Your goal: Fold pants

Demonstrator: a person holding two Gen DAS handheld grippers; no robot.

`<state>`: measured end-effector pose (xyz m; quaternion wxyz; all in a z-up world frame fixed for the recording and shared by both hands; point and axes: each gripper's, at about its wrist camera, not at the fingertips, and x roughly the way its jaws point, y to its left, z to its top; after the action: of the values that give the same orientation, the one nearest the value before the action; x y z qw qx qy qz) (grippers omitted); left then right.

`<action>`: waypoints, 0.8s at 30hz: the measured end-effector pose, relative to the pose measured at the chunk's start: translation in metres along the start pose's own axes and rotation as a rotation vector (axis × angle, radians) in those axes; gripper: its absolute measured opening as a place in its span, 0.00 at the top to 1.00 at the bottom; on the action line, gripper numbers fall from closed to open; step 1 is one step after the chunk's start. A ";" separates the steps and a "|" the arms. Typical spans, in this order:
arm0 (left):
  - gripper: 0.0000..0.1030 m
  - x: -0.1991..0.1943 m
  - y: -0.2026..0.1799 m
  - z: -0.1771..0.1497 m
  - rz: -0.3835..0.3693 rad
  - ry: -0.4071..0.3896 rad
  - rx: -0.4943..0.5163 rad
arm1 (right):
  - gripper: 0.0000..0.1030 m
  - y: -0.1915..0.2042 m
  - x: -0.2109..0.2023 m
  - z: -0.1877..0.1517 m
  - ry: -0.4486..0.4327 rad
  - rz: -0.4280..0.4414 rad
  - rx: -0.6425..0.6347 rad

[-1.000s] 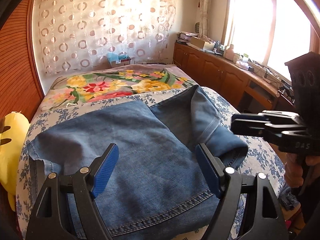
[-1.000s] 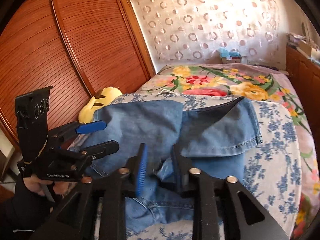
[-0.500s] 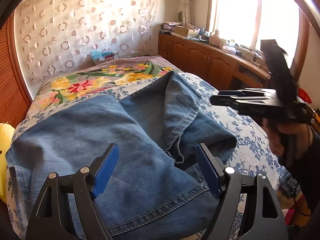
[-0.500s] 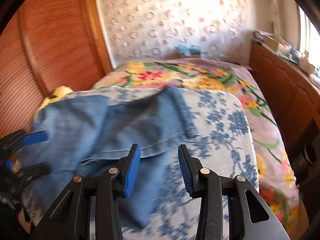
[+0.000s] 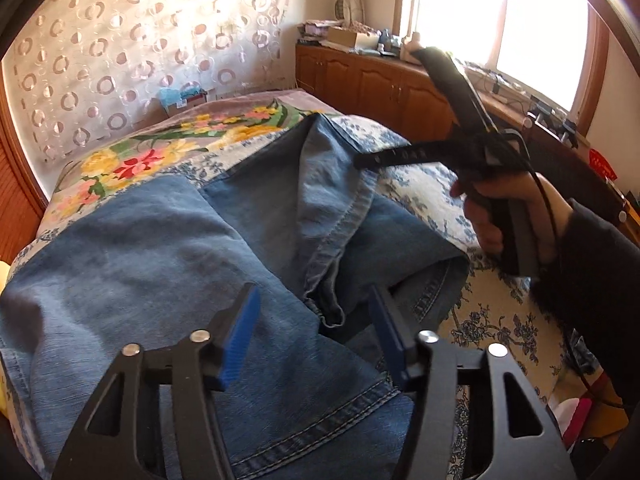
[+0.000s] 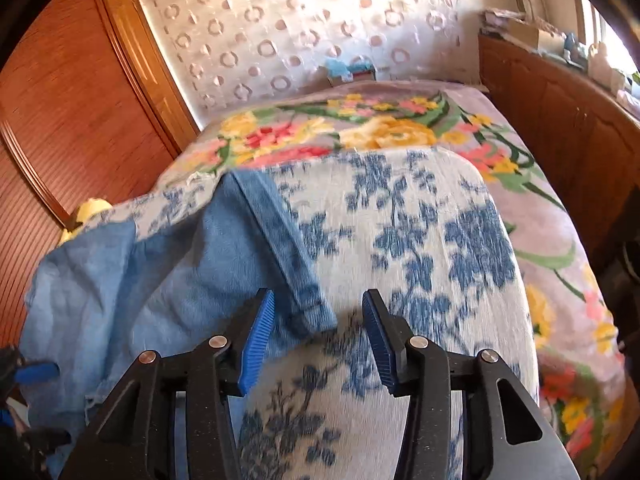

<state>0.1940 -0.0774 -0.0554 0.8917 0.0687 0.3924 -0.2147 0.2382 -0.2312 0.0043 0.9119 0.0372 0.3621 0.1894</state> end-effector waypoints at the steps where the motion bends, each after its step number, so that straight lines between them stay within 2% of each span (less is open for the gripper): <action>1: 0.48 0.001 -0.002 -0.001 0.002 0.004 0.005 | 0.53 -0.001 -0.001 0.001 -0.002 0.007 0.003; 7: 0.52 0.005 -0.010 -0.001 -0.006 0.016 0.018 | 0.54 0.001 0.007 -0.004 0.010 0.080 -0.020; 9: 0.53 0.007 -0.012 0.000 -0.007 0.021 0.021 | 0.76 0.003 0.008 -0.007 0.012 0.078 -0.044; 11: 0.53 0.009 -0.012 0.001 -0.006 0.026 0.024 | 0.90 0.005 0.005 -0.009 -0.003 0.061 -0.060; 17: 0.55 0.014 -0.014 0.003 -0.005 0.033 0.029 | 0.92 -0.005 -0.020 -0.013 -0.073 0.090 -0.048; 24: 0.55 0.023 -0.019 0.005 -0.009 0.045 0.034 | 0.92 -0.017 -0.047 -0.016 -0.144 0.075 -0.049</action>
<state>0.2029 -0.1033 -0.0679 0.8803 0.0869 0.4091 -0.2238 0.2019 -0.2653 0.0195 0.9285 0.0421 0.2891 0.2291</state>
